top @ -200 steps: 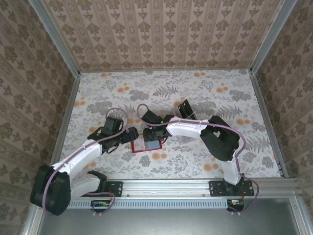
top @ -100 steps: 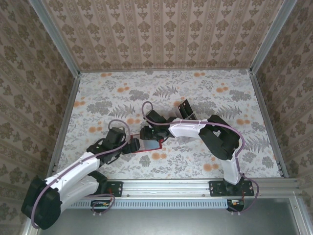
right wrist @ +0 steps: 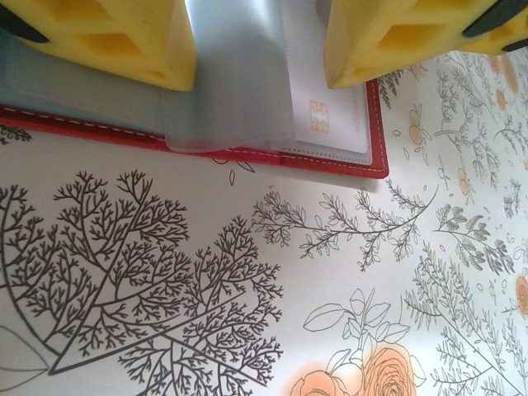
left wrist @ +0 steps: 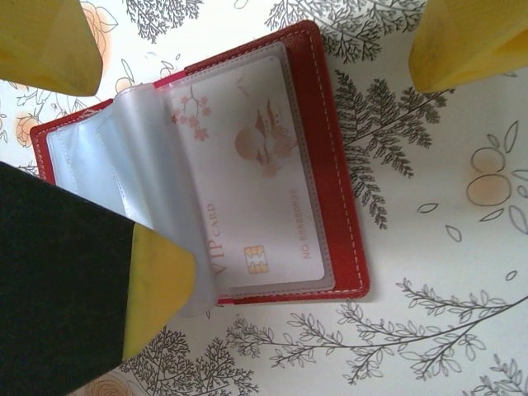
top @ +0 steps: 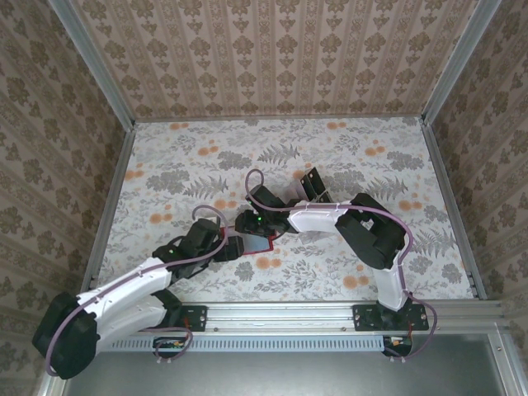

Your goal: Put the credit cards into the card holder

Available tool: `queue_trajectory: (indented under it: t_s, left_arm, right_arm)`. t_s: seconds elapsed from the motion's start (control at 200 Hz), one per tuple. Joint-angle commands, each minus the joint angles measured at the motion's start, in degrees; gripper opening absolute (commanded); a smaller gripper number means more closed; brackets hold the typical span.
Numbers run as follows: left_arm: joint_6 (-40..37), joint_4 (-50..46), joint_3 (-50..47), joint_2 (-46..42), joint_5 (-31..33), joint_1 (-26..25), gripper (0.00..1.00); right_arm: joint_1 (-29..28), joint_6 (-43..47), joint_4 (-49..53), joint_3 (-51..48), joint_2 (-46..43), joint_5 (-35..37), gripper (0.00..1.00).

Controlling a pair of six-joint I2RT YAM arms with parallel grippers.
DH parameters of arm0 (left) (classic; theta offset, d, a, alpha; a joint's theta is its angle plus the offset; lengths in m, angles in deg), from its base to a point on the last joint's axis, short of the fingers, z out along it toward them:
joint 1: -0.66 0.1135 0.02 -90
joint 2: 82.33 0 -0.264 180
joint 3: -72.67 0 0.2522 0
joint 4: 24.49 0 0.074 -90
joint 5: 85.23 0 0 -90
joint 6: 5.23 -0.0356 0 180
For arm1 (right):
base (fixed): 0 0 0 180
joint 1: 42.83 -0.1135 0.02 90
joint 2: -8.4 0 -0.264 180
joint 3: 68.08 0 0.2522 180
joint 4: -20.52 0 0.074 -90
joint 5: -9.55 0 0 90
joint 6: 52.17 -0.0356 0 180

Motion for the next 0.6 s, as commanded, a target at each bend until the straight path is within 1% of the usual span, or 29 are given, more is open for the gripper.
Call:
queue_trajectory:
  t_s: [0.0,0.325,0.595]
  left_arm:
    - [1.10,2.97,1.67,2.13,1.67,-0.93,0.98]
    - [0.22,7.28,5.01,10.41,2.06,-2.03,0.98]
    - [-0.71,8.44,5.35,14.44,2.96,-2.37,0.98]
  right_arm:
    - [0.08,-1.30,3.07,-2.47,1.02,-0.50,0.48]
    - [0.03,-1.48,2.70,-2.92,0.99,-0.75,0.48]
    - [0.33,-1.66,2.31,-3.09,1.05,-0.93,0.48]
